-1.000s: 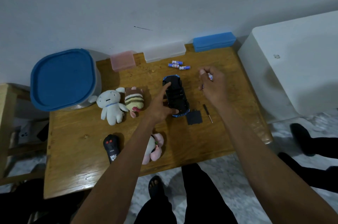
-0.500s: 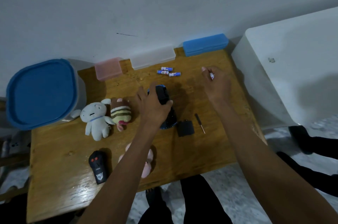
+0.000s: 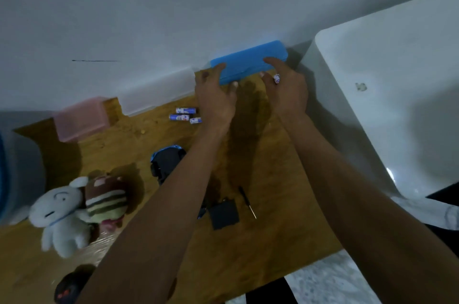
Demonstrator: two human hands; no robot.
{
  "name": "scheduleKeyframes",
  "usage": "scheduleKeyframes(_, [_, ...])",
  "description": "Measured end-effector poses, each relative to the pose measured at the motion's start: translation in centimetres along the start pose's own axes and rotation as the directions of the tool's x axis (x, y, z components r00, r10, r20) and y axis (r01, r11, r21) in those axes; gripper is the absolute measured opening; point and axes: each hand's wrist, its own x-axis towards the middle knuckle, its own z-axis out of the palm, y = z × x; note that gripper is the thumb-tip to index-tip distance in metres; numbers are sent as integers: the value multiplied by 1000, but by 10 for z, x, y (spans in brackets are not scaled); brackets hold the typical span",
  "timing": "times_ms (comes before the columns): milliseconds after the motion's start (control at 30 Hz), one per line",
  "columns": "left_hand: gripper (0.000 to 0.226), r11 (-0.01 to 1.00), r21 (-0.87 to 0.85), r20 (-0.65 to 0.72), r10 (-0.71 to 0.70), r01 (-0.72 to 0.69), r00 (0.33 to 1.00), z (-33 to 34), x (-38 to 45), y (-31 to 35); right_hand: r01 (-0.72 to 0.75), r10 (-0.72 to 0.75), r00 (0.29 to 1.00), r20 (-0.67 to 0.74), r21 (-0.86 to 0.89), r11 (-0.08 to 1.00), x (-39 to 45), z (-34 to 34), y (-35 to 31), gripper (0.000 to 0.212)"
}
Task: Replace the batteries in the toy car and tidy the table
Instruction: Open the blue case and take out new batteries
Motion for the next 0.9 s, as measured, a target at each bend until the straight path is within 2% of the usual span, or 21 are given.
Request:
scheduleKeyframes(133, [49, 1000, -7, -34, -26, 26, 999, 17, 19, -7, 71, -71, 997, 21, -20, 997, 23, 16, 12, 43])
scheduleKeyframes(267, [49, 999, -43, -71, -29, 26, 997, 25, 27, -11, 95, -97, 994, 53, 37, 995, 32, 30, 19, 41])
scheduleKeyframes(433, [44, 999, -43, -93, 15, -19, 996, 25, 24, -12, 181, -177, 983, -50, 96, 979, 28, 36, 24, 38])
scheduleKeyframes(567, [63, 998, -49, -100, 42, -47, 994, 25, 21, -13, 249, -226, 964, -143, 168, 954, 33, 30, 12, 37])
scheduleKeyframes(700, [85, 992, -104, -143, 57, -72, 988, 26, 16, -12, 182, -159, 977, -140, 174, 968, 47, 23, -5, 37])
scheduleKeyframes(767, [83, 988, -109, -163, 88, -107, 983, 28, 12, -14, 162, -134, 977, -164, 176, 971, 56, 23, -10, 34])
scheduleKeyframes(900, [78, 992, -6, -141, 128, -130, 982, 31, 12, -18, 198, -175, 963, -205, 95, 976, 70, 26, -15, 31])
